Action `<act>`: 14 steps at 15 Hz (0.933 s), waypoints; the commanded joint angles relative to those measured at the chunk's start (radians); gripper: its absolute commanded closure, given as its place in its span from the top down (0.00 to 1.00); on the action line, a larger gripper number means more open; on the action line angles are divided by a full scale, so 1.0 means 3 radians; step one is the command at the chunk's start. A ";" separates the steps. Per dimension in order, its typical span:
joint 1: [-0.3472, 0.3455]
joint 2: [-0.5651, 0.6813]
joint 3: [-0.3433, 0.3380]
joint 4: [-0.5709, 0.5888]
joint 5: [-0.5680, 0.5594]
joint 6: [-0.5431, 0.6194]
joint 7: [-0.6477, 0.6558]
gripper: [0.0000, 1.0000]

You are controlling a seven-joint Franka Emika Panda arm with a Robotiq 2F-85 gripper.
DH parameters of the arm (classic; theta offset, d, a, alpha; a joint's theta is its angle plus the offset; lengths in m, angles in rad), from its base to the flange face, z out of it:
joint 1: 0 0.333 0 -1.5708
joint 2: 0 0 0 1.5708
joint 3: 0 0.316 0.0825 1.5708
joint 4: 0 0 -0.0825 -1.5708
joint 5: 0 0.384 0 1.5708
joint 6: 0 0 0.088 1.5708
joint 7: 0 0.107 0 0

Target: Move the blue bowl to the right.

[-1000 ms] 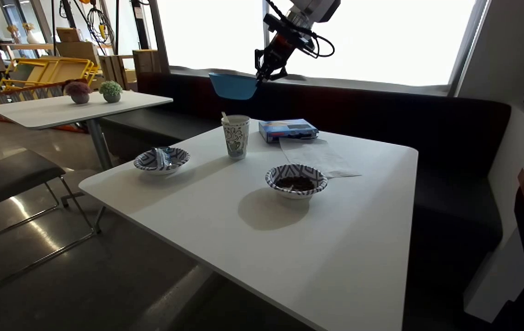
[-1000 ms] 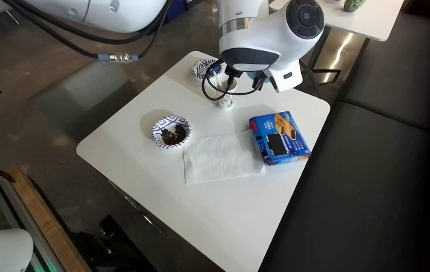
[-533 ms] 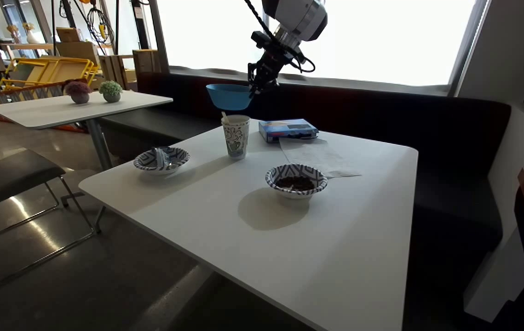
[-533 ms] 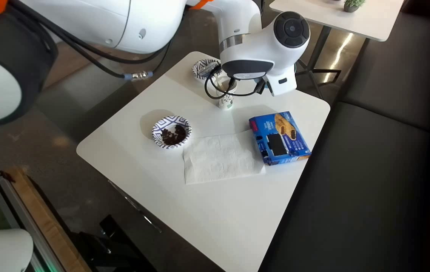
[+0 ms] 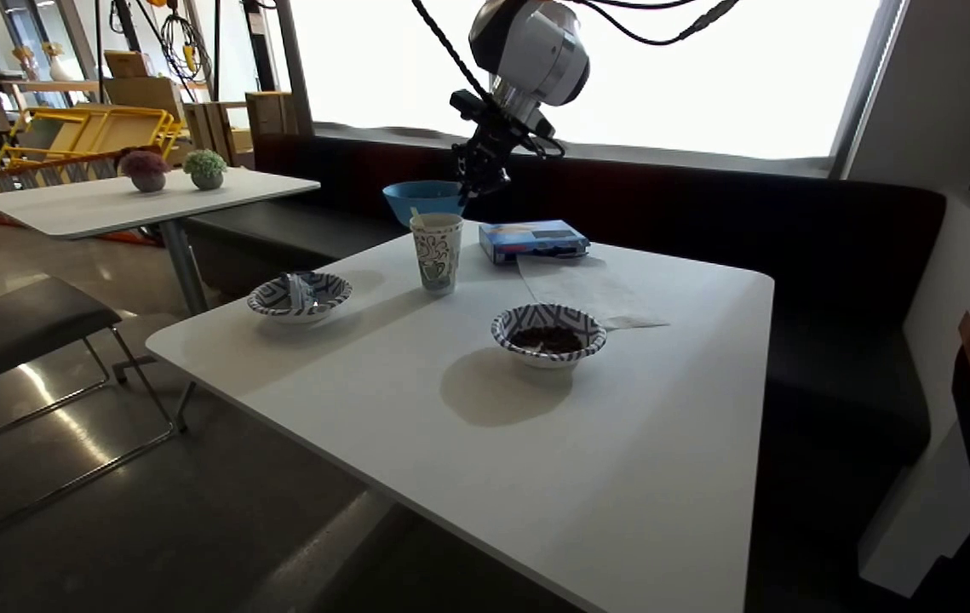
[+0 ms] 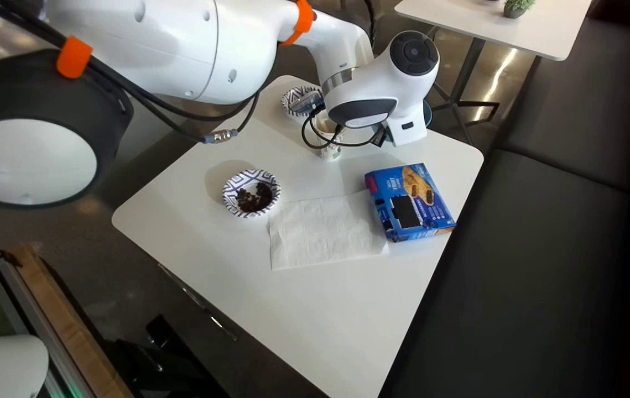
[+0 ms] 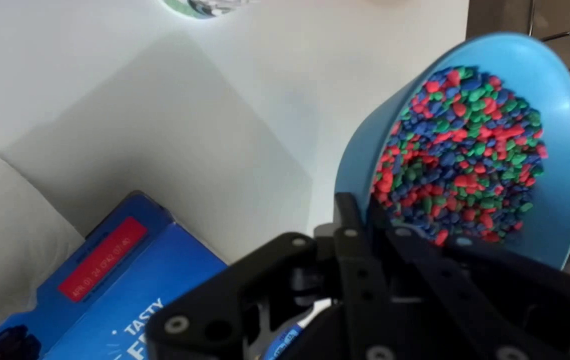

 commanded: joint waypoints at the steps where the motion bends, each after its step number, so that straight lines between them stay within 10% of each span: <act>1: -0.0031 0.0210 0.0036 0.0375 -0.0189 -0.0013 0.0235 0.01; 14: -0.0019 0.0532 0.0139 0.0731 -0.0698 -0.0067 0.0434 0.01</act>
